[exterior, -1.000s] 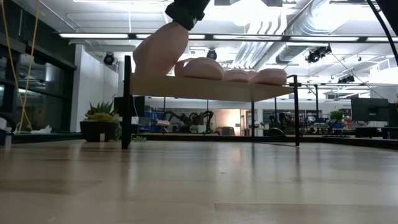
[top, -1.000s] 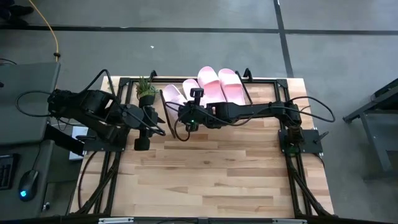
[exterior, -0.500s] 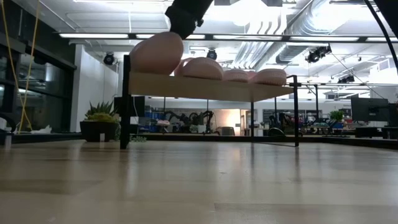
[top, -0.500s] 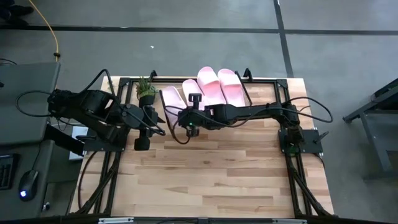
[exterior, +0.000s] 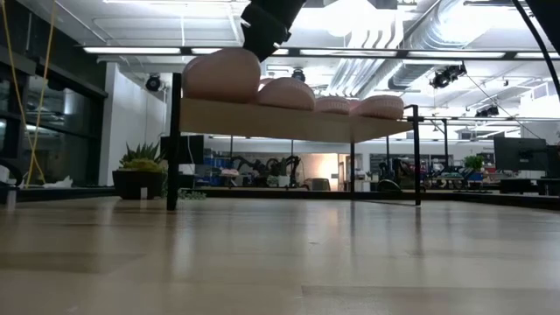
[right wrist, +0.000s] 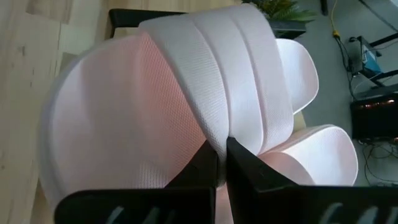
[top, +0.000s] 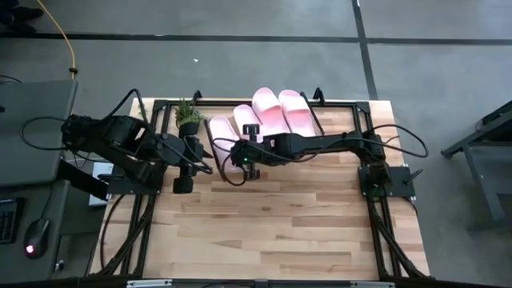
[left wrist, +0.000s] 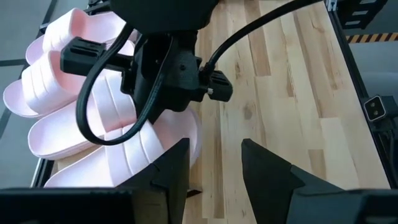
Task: Pick and place slides into the shelf
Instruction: Put the pink slide on the shelf
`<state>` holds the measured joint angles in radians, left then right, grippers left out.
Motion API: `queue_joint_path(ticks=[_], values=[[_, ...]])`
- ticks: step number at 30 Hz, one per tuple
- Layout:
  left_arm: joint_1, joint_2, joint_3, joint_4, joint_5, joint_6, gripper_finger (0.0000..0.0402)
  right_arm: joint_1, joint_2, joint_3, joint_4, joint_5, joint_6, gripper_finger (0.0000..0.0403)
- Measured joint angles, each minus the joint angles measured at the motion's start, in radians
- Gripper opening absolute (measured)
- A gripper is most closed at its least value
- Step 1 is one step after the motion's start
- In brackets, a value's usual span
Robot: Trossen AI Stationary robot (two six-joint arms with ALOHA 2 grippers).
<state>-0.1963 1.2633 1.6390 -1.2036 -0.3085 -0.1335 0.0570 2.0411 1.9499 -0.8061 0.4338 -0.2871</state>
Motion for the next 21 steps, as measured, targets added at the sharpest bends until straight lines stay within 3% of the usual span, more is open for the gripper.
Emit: queue_joint_path(ticks=[14, 21], values=[[0.000, 0.000, 0.000, 0.000, 0.010, -0.004, 0.0129, -0.074, -0.001, 0.000, -0.018, -0.032, -0.002, 0.0000], [0.000, 0.000, 0.000, 0.000, 0.010, -0.003, 0.0129, -0.105, -0.001, 0.000, -0.024, -0.156, -0.003, 0.0000]])
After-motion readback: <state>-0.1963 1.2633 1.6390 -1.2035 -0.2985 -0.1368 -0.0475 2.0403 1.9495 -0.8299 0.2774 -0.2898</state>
